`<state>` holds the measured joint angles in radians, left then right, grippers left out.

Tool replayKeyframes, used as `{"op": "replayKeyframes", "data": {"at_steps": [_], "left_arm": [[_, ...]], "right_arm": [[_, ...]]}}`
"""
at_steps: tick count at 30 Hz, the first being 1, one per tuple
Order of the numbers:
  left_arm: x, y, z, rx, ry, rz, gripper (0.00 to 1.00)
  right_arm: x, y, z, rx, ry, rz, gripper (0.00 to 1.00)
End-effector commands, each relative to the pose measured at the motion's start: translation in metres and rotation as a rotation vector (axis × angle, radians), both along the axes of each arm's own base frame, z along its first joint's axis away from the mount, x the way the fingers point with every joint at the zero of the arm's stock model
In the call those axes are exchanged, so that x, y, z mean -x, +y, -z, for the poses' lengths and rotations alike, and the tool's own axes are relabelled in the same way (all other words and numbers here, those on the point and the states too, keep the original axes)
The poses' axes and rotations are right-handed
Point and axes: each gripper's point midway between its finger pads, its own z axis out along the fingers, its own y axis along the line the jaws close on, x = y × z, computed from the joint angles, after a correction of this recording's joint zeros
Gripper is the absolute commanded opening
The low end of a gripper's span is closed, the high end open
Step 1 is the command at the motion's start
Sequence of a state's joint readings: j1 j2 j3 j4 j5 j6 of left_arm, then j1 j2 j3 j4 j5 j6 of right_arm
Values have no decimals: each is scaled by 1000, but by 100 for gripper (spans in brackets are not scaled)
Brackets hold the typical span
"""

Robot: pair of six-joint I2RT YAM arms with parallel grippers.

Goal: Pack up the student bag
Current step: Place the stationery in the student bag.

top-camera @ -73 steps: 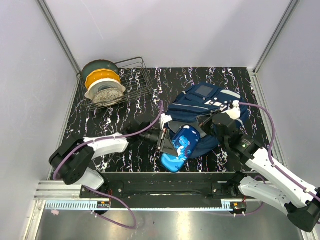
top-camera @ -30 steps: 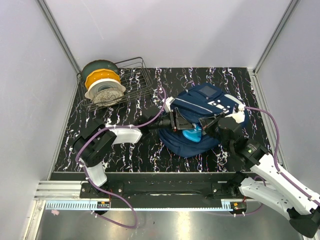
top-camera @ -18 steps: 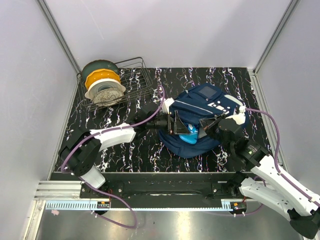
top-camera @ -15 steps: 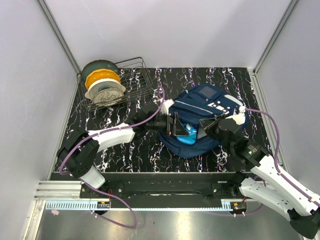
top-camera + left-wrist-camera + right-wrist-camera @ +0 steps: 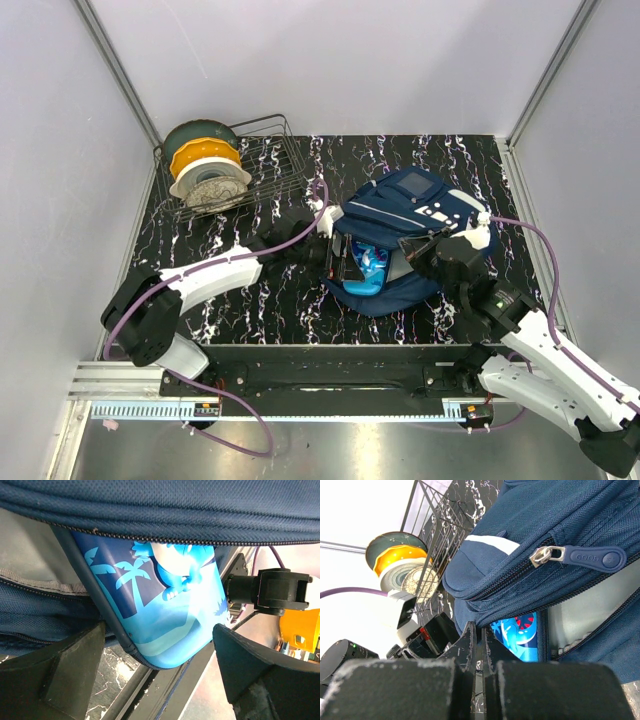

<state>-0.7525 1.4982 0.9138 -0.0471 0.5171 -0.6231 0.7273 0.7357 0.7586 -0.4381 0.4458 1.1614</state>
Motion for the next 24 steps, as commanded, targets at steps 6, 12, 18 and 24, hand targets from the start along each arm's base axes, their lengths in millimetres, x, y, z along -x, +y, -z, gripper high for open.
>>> {"op": "replayKeyframes", "data": {"at_steps": [6,12,18,24], "left_arm": [[8,3,6,-18,-8,-8,91],[13,-4,11,-14,12,7,86],[11,-19,-5,73,21,21,53],[2,-28,-24,126,-6,-3,29]], "right_arm": [[-4,13,-34,-98,-87,-27,0],[-5,15,-35,-104,-87,-33,0],[-3,15,-34,-103,-87,-37,0],[-1,12,-37,-104,-93,-37,0]]}}
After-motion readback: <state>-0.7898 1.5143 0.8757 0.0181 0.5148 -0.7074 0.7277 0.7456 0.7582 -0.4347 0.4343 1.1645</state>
